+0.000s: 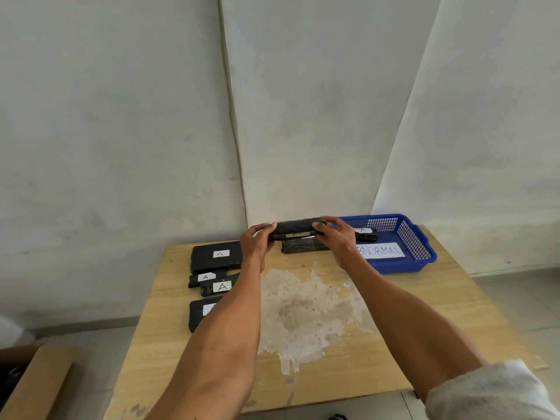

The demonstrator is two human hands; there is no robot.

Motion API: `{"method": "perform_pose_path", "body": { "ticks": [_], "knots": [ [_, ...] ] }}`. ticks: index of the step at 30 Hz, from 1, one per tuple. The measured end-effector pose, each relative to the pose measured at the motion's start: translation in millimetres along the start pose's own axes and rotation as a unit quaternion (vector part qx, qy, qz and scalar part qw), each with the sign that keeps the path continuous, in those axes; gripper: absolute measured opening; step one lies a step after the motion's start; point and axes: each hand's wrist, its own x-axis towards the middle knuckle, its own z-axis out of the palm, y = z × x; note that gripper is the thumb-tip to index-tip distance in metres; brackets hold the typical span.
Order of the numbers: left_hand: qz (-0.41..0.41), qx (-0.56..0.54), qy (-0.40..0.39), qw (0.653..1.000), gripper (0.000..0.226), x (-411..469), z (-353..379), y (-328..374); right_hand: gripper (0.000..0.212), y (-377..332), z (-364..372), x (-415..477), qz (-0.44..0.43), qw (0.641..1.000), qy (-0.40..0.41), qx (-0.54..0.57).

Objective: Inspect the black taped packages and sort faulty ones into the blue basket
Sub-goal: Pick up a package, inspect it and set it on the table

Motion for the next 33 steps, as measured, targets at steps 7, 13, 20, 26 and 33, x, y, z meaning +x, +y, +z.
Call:
{"method": "perform_pose_path", "body": {
  "ticks": [7,13,20,26,33],
  "knots": [
    [0.008,0.007,0.003,1.000,0.030,0.5,5.7,0.8,0.054,1.8,-4.0,2.0,-0.015,0.999,0.000,-0.046],
    [-0.008,0.055,-0.017,0.998,0.036,-0.6,8.2,4.0,0.044,-0.1,-9.9,6.8,0.039,0.997,0.019,-0.070],
    [-0.025,0.059,-0.045,0.997,0.025,-5.1,4.5,2.1,0.015,-7.2,-10.0,8.7,0.067,0.991,0.094,-0.067],
    [-0.006,0.046,-0.070,0.996,0.043,-9.0,4.2,3.1,0.021,-9.0,-9.6,8.0,0.059,0.982,0.137,-0.113],
    [-0.007,0.037,-0.052,0.998,0.050,-12.7,2.1,5.0,0.025,-6.8,-8.3,5.3,0.043,0.983,0.139,-0.116]
  ]
}}
